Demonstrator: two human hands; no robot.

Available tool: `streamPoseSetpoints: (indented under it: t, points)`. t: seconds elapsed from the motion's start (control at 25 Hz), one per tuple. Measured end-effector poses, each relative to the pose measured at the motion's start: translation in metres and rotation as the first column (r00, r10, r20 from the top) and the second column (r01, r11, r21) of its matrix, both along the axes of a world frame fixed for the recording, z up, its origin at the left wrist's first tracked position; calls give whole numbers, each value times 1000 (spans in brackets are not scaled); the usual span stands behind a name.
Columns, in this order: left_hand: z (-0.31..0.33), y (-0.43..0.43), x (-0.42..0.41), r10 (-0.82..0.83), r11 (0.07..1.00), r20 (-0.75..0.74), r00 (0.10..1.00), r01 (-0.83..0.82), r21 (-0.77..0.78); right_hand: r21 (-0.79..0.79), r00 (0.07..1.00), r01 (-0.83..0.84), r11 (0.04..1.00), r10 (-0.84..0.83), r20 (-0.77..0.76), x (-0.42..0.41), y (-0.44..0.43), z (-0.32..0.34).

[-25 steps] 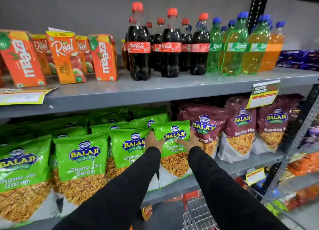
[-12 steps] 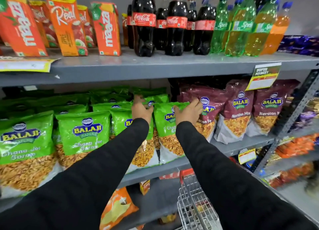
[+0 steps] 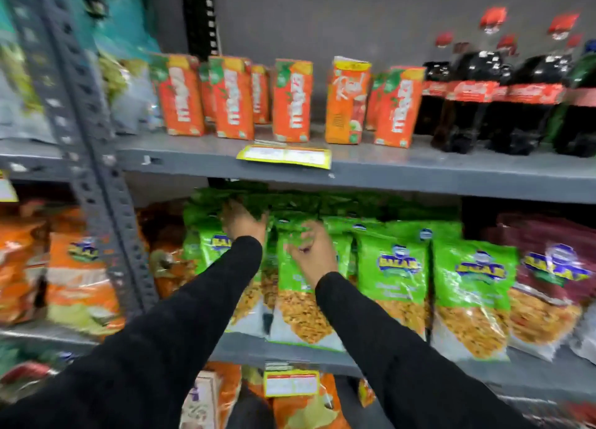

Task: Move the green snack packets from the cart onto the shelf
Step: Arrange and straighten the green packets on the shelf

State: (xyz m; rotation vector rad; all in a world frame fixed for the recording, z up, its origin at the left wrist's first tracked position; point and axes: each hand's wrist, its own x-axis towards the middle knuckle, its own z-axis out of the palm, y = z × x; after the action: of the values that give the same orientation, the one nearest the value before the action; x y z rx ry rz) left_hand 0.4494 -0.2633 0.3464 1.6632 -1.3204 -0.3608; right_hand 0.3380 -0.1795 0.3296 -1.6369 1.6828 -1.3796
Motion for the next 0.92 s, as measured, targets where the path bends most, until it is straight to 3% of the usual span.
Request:
streamPoseSetpoints:
  t: [0.08, 0.2, 0.28, 0.36, 0.56, 0.76, 0.92]
  points:
    - [-7, -8, 40, 82, 996, -11, 997, -81, 46, 200, 997, -75, 977, 78, -7, 39, -4, -19]
    - [-21, -19, 76, 156, 964, -136, 978, -121, 235, 403, 979, -17, 915, 97, -180, 72, -9, -41]
    - [-32, -23, 90, 138, 952, -287, 948, -47, 303, 451, 914, 105, 886, 92, -394, 81, -12, -47]
    - [-41, -25, 96, 56, 961, -354, 933, 46, 274, 428, 850, 200, 881, 61, -523, 85, -18, -48]
    - [-40, -26, 98, -65, 981, -463, 884, 143, 135, 406, 950, 127, 905, 7, -313, 108, -27, -48]
    - [-20, -27, 115, 49, 999, -354, 934, -39, 34, 325, 991, 61, 944, -20, -129, 134, -38, -52]
    - [-35, -28, 122, 128, 992, -422, 898, -126, 34, 289, 992, 53, 956, -18, -124, 149, -36, -65]
